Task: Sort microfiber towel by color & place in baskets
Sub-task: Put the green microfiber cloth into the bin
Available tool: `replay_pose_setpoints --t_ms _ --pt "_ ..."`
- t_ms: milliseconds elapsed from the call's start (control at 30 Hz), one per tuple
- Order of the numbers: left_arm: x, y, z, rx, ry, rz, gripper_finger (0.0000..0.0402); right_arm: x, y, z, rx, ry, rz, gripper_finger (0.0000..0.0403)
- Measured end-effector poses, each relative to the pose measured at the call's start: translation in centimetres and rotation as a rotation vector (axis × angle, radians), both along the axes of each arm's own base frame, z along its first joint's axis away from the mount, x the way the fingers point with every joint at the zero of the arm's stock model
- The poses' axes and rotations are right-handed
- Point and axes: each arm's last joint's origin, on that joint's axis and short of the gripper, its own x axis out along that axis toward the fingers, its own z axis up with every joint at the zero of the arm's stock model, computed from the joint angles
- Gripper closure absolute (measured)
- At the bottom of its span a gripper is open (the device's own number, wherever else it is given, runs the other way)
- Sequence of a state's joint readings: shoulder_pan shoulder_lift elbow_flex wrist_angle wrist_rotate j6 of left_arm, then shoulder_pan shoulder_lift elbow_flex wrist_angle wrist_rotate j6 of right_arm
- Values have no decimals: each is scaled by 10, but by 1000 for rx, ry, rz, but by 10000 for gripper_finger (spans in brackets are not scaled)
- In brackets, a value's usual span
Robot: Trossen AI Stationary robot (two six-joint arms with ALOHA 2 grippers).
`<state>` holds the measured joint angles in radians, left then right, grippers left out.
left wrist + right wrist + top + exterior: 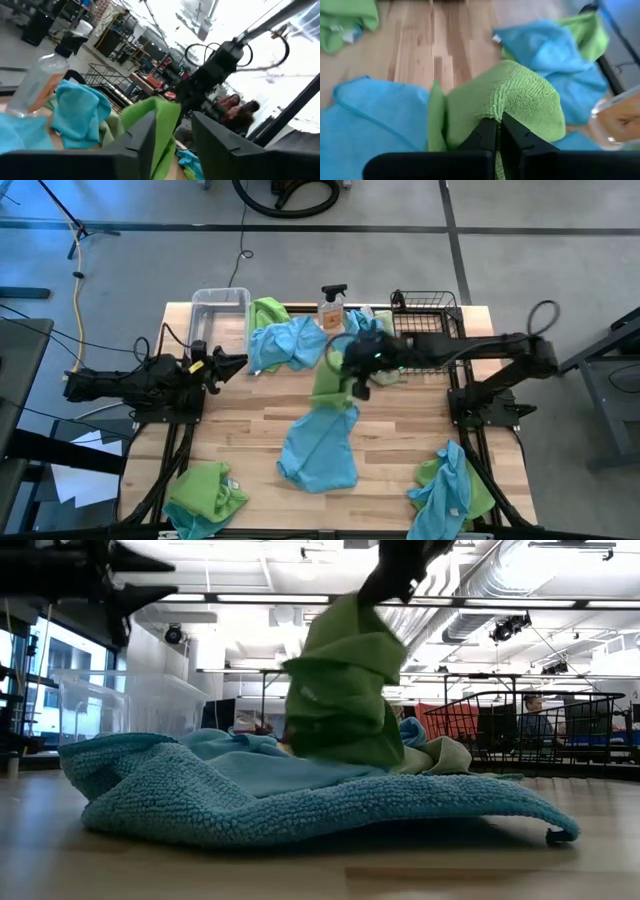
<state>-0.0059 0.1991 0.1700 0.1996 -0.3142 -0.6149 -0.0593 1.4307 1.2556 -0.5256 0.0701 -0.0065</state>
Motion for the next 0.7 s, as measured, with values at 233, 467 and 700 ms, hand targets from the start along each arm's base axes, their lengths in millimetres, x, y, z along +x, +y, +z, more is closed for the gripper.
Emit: replay_pose_setpoints --t_ms 233,467,700 --pt "32 0 40 119 111 23 235 -40 -5 30 -3 -36 -23 402" --pt "84 -3 77 337 247 -41 218 -65 -2 36 31 -9 -19 402" --pt "117 -5 107 544 268 -91 217 -93 5 12 141 -29 -55 403"
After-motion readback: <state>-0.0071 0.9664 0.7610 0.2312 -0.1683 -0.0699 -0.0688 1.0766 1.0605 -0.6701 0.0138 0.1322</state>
